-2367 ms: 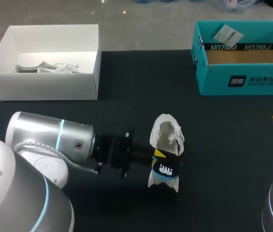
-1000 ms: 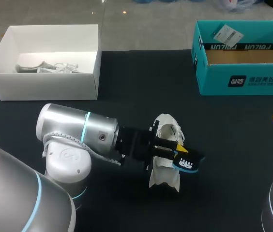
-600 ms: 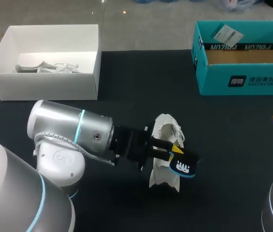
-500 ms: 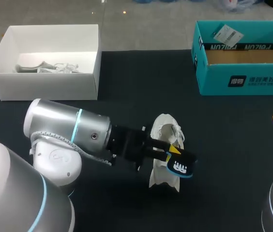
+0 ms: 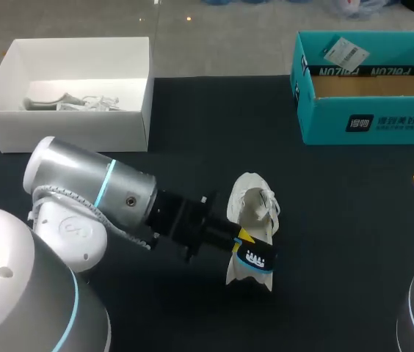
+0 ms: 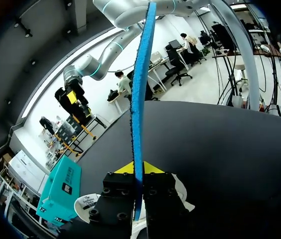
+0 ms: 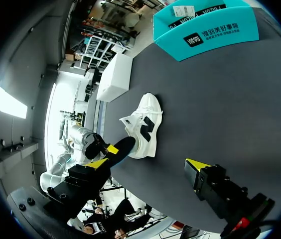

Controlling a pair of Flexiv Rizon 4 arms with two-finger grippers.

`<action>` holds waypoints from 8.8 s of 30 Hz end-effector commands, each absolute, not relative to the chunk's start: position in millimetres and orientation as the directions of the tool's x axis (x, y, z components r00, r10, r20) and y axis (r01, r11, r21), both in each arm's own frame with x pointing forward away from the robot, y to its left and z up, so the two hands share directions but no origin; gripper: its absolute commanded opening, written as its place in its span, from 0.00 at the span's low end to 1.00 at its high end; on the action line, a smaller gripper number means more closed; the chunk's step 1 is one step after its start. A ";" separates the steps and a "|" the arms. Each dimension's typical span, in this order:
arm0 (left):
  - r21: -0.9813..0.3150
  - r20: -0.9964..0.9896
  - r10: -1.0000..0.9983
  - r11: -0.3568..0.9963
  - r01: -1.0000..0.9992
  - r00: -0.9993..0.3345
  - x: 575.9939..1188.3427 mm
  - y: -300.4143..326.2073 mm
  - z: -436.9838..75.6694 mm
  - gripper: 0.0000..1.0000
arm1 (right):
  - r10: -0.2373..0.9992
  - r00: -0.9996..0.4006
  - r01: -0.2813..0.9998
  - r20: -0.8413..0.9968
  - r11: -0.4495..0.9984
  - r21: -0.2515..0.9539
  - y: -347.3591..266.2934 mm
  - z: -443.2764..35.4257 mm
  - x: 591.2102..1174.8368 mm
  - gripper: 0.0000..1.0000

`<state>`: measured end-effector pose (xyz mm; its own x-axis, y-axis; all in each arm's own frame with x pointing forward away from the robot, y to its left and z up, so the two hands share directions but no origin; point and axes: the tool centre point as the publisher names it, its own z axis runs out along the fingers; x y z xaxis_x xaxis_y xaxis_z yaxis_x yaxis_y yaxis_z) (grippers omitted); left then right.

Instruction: Take the shoe out of the shoebox, open the shoe tongue, remove and reinsert the insole, then place the shoe into the shoebox

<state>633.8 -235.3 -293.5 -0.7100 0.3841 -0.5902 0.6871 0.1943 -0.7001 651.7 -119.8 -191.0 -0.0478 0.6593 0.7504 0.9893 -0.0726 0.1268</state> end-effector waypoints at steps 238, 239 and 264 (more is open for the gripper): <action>-0.708 -0.603 0.283 0.242 0.663 -0.746 675.3 -261.1 -338.9 0.43 | 0.661 -0.046 0.989 0.749 -0.076 0.128 -119.3 -190.5 649.5 1.00; -0.703 -0.610 0.276 0.245 0.668 -0.743 674.3 -258.3 -334.7 0.46 | 0.661 -0.046 0.989 0.749 -0.076 0.128 -119.3 -190.5 649.5 1.00; -0.739 -0.566 0.308 0.222 0.636 -0.765 670.4 -267.0 -345.9 0.00 | 0.661 -0.046 0.989 0.749 -0.076 0.128 -119.3 -190.5 649.5 1.00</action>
<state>665.5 -255.5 -340.3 -0.7633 0.3029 -0.5706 0.6388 0.2219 -0.7367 651.2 -119.8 -190.5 -0.0472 0.6594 0.7503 0.9892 -0.0737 0.1270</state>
